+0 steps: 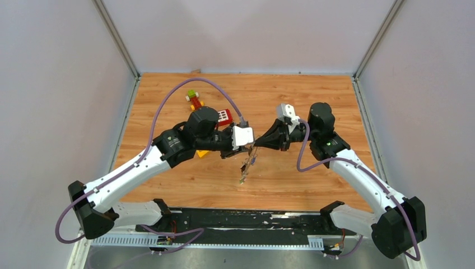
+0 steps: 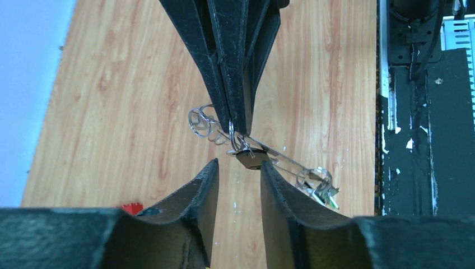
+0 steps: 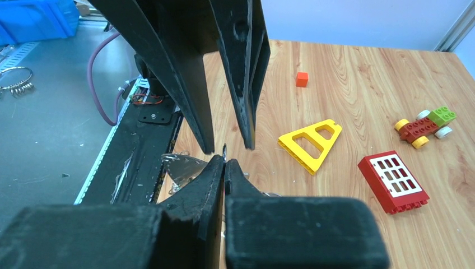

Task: Put the keys on the keyring

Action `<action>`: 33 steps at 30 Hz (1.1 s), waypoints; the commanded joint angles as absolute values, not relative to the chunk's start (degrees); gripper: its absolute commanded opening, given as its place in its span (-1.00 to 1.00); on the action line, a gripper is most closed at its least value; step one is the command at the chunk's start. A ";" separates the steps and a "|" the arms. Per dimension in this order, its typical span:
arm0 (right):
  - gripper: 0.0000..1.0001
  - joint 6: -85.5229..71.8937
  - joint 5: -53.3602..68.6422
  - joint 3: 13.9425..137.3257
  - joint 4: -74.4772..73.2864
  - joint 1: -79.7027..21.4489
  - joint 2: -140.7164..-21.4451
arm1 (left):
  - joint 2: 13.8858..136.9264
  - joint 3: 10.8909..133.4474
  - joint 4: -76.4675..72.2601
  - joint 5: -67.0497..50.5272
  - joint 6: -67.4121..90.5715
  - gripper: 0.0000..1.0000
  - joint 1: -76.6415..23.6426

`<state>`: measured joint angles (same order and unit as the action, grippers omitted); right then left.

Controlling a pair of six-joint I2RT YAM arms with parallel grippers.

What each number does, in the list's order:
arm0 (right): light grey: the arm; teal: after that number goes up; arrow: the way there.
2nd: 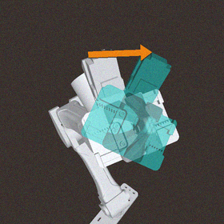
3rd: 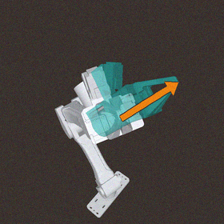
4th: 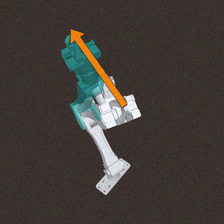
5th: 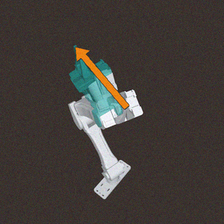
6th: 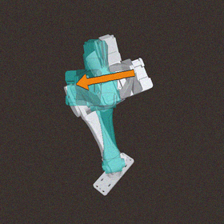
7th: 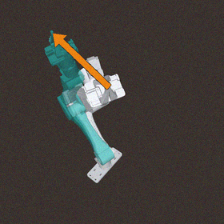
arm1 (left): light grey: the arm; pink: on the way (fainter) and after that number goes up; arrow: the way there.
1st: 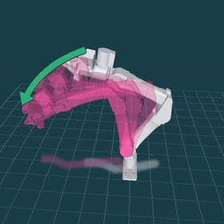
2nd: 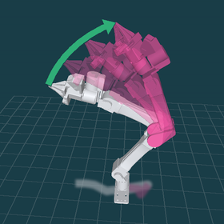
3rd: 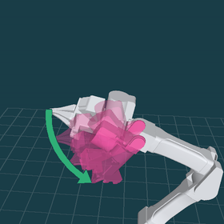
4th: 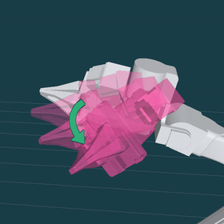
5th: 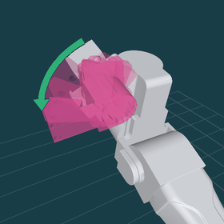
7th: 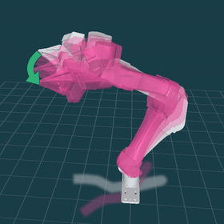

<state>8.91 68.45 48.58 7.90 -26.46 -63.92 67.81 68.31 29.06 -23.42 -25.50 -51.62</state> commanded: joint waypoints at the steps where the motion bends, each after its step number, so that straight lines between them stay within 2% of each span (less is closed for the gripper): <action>1: -1.00 10.41 69.88 49.92 9.01 -26.54 -63.19 | 64.09 69.18 27.71 -22.81 -27.88 -0.16 -51.68; 8: -1.00 9.98 70.65 49.93 9.45 -26.52 -63.34 | 65.09 69.26 25.79 -27.57 -29.16 -0.14 -51.68; 19: -1.00 9.64 71.76 49.80 9.93 -26.44 -63.12 | 67.98 69.78 24.17 -27.58 -28.33 -0.20 -51.68; 33: -1.00 10.21 71.32 49.80 9.34 -26.44 -63.46 | 69.08 70.49 23.87 -29.20 -27.00 -0.79 -51.68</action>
<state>9.37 70.13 48.58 7.55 -26.44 -63.92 68.97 68.31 26.28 -27.59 -27.42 -51.59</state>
